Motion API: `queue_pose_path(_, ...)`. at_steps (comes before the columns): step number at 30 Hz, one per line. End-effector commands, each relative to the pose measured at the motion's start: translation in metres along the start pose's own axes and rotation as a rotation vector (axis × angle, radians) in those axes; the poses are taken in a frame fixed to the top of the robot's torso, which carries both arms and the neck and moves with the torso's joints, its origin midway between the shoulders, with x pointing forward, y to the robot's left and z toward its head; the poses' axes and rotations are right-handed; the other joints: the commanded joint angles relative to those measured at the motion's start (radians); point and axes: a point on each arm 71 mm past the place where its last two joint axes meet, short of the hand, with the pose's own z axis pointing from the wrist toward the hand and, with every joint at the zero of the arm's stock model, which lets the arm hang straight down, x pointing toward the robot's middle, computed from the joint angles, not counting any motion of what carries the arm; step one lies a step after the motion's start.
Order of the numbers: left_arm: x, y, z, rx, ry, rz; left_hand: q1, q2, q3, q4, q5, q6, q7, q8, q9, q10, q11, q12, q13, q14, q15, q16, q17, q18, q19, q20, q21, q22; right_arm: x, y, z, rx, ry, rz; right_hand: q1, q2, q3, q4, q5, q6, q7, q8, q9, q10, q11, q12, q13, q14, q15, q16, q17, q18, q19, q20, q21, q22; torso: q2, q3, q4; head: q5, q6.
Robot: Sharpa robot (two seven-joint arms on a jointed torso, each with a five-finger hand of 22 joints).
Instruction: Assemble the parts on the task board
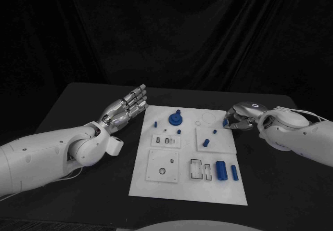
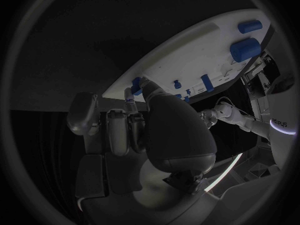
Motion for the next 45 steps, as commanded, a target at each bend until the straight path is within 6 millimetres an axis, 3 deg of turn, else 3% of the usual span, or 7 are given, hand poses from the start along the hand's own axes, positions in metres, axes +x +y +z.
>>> queue_pose_path(1,0.005,0.000,0.001,0.007,0.024,-0.017,-0.002,-0.003,0.003,0.000,0.004,0.000,0.009,-0.002,0.000,0.001,0.007,-0.003,-0.001,-0.001,0.006,-0.004,-0.001,0.017,-0.001,0.005,-0.003,-0.001,0.002,-0.001,0.000,0.007,-0.004,-0.005,0.005,0.004,-0.002,-0.006,-0.005,0.013,-0.003,0.005,0.005,0.102,-0.007,0.003,0.263,0.081,-0.009,-0.002,0.175,0.008,-0.003,-0.007,-0.002,0.028,0.000,0.0004,-0.0010,0.000,-0.002)
queue_pose_path(18,0.003,0.000,0.001,0.003,0.021,-0.015,-0.002,-0.002,0.004,-0.001,0.004,0.000,0.012,-0.003,0.000,0.001,0.008,-0.003,-0.001,-0.001,0.007,-0.004,-0.001,0.017,-0.001,0.005,-0.003,-0.001,0.002,0.003,0.001,-0.009,-0.031,-0.003,-0.003,0.012,-0.007,0.000,0.010,0.043,-0.022,0.015,0.024,0.102,-0.021,0.003,0.263,0.081,-0.020,-0.004,0.174,0.008,-0.002,-0.015,-0.005,0.031,0.000,0.0006,-0.0008,-0.001,-0.003)
queue_pose_path(28,0.001,0.000,0.000,-0.001,0.017,-0.012,-0.002,-0.002,0.006,-0.002,0.004,-0.002,0.015,-0.003,0.000,0.001,0.010,-0.003,-0.001,-0.001,0.007,-0.004,-0.001,0.017,-0.001,0.006,-0.003,-0.001,-0.004,0.009,-0.008,-0.042,-0.122,0.014,-0.025,0.015,-0.011,0.016,0.092,0.071,-0.035,0.020,0.047,0.102,-0.034,0.003,0.263,0.084,-0.031,0.003,0.180,0.006,0.009,-0.027,0.004,0.043,0.000,0.0002,0.0000,0.003,-0.002)
queue_pose_path(32,0.000,0.001,0.000,-0.004,0.014,-0.011,-0.002,-0.002,0.006,-0.003,0.004,-0.001,0.015,-0.003,0.000,0.001,0.010,-0.003,-0.001,-0.001,0.007,-0.004,-0.001,0.017,-0.001,0.006,-0.003,-0.001,-0.012,0.015,-0.013,-0.055,-0.158,0.027,-0.026,0.012,-0.011,0.018,0.105,0.078,-0.034,0.021,0.052,0.102,-0.034,0.003,0.263,0.084,-0.032,0.003,0.180,0.005,0.011,-0.028,0.006,0.045,-0.001,0.0004,-0.0007,0.004,0.001)
queue_pose_path(38,0.000,0.001,0.000,-0.008,0.013,-0.009,-0.002,-0.002,0.006,-0.003,0.004,-0.001,0.015,-0.003,0.000,0.001,0.010,-0.003,-0.001,-0.001,0.007,-0.004,-0.001,0.017,-0.001,0.006,-0.003,-0.001,-0.029,0.034,-0.018,-0.087,-0.187,0.049,-0.028,0.012,-0.011,0.019,0.108,0.078,-0.033,0.020,0.052,0.102,-0.034,0.003,0.263,0.084,-0.032,0.001,0.178,0.006,0.009,-0.029,0.001,0.043,-0.002,0.0003,-0.0013,0.003,0.004)
queue_pose_path(45,0.001,0.002,0.001,-0.013,0.015,-0.010,-0.002,-0.002,0.007,-0.003,0.004,-0.003,0.016,-0.003,0.000,0.001,0.011,-0.003,-0.001,-0.001,0.007,-0.004,-0.001,0.017,-0.001,0.006,-0.003,-0.001,-0.034,0.073,-0.018,-0.141,-0.190,0.090,-0.015,0.004,0.001,0.007,0.163,0.079,-0.026,0.011,0.062,0.102,-0.030,0.003,0.263,0.082,-0.031,-0.008,0.169,0.008,0.009,-0.029,-0.012,0.041,-0.003,-0.0012,-0.0010,0.002,0.000)
